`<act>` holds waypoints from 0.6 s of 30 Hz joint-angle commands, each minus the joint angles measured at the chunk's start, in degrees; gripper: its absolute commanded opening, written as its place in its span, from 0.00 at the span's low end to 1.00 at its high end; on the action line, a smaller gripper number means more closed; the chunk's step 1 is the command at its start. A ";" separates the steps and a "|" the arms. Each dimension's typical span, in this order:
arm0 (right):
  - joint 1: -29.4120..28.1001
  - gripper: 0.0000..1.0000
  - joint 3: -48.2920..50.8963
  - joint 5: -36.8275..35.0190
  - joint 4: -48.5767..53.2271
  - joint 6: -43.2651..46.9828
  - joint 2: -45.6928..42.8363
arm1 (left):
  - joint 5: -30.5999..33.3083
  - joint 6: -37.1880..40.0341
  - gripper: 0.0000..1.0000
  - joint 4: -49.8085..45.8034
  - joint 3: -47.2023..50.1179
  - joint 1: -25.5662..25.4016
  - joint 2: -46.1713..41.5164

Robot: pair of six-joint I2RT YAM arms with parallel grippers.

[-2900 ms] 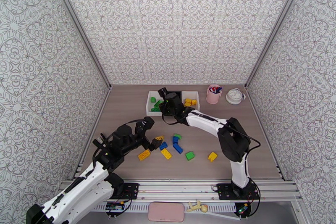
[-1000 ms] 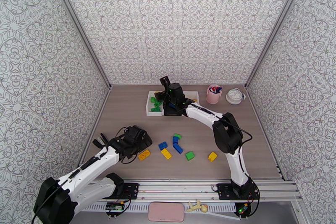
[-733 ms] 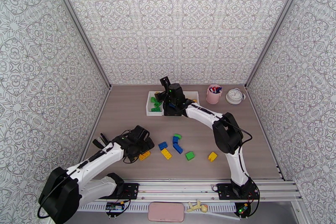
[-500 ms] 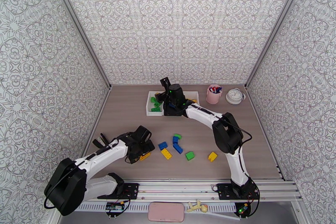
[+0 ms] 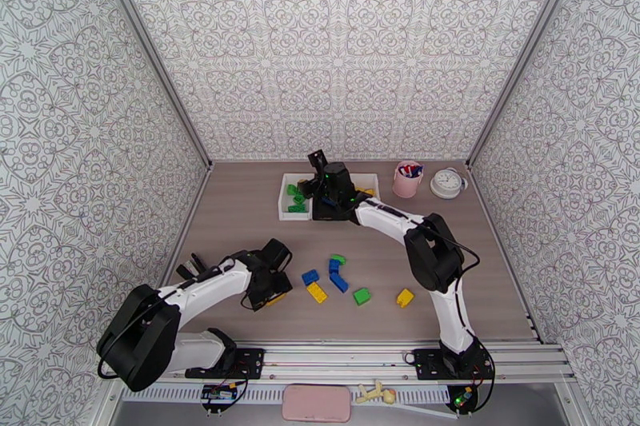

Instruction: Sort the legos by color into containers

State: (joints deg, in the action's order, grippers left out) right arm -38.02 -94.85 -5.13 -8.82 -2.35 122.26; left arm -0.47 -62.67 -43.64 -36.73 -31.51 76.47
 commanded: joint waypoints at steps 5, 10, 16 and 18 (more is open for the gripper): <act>0.84 0.97 3.22 0.73 -2.14 -1.42 -4.37 | -0.56 0.93 0.65 -0.83 -2.97 -0.27 -0.25; 1.58 1.00 5.91 1.11 -3.35 -1.69 -6.78 | -0.33 2.46 0.64 1.86 -3.79 -0.40 -2.12; 3.42 0.99 13.42 0.66 -5.72 -4.34 -11.65 | 0.73 6.60 0.64 9.96 -5.72 -0.40 -3.45; 4.02 0.99 16.31 0.35 -6.55 -4.68 -13.57 | 0.35 9.25 0.65 13.91 -7.37 -0.14 -2.71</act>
State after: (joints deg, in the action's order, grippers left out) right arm -34.98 -81.76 -4.89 -13.08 -5.08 112.07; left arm -0.27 -58.06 -37.15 -41.04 -31.66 73.82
